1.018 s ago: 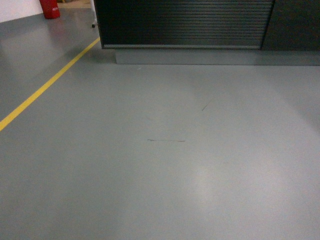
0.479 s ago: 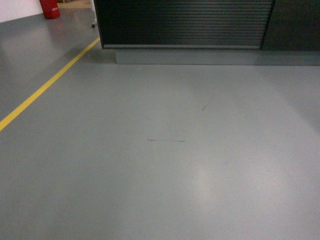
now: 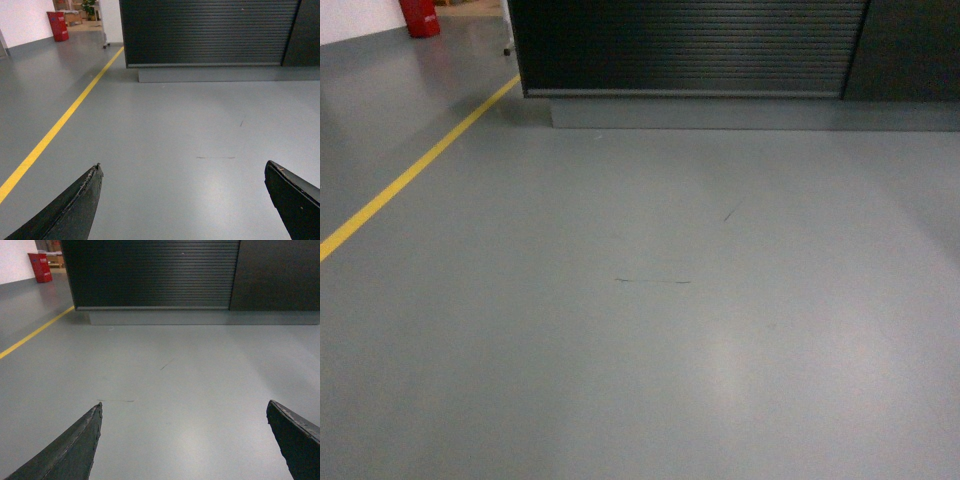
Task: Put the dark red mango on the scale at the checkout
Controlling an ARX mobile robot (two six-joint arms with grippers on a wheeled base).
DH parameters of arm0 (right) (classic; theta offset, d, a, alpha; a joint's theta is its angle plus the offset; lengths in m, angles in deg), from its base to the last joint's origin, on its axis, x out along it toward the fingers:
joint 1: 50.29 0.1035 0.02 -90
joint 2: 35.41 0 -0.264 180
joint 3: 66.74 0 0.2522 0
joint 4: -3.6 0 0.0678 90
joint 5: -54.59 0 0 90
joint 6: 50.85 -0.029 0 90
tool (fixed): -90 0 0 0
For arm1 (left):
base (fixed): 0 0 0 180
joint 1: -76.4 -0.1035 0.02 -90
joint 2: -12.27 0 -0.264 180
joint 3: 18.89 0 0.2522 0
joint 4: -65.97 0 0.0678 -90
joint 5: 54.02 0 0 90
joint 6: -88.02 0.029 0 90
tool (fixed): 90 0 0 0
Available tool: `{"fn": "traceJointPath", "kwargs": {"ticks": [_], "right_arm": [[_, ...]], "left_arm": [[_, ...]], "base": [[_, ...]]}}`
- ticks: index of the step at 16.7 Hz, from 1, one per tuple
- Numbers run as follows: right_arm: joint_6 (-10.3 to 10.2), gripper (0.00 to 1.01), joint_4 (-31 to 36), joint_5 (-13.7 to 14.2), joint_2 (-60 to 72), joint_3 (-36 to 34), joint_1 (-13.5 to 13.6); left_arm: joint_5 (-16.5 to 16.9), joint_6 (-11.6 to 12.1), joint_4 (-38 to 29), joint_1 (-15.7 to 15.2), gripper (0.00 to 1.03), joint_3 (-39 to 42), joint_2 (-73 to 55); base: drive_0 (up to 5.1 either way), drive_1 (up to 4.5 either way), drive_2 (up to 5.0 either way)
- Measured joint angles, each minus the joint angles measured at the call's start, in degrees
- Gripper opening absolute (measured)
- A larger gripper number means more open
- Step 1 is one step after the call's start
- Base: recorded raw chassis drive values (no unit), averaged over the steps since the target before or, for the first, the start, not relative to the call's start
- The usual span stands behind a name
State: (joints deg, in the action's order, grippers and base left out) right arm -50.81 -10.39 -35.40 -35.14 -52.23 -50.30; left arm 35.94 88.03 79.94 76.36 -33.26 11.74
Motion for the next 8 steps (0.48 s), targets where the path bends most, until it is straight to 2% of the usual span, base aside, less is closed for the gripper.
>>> {"fn": "traceJointPath", "kwargs": {"ticks": [8], "right_arm": [[0.0, 0.98, 0.0, 0.0, 0.0, 0.0, 0.0]], "left_arm": [[0.0, 0.0, 0.0, 0.0, 0.98, 0.0, 0.0]], "base": [[0.0, 0.0, 0.0]]}}
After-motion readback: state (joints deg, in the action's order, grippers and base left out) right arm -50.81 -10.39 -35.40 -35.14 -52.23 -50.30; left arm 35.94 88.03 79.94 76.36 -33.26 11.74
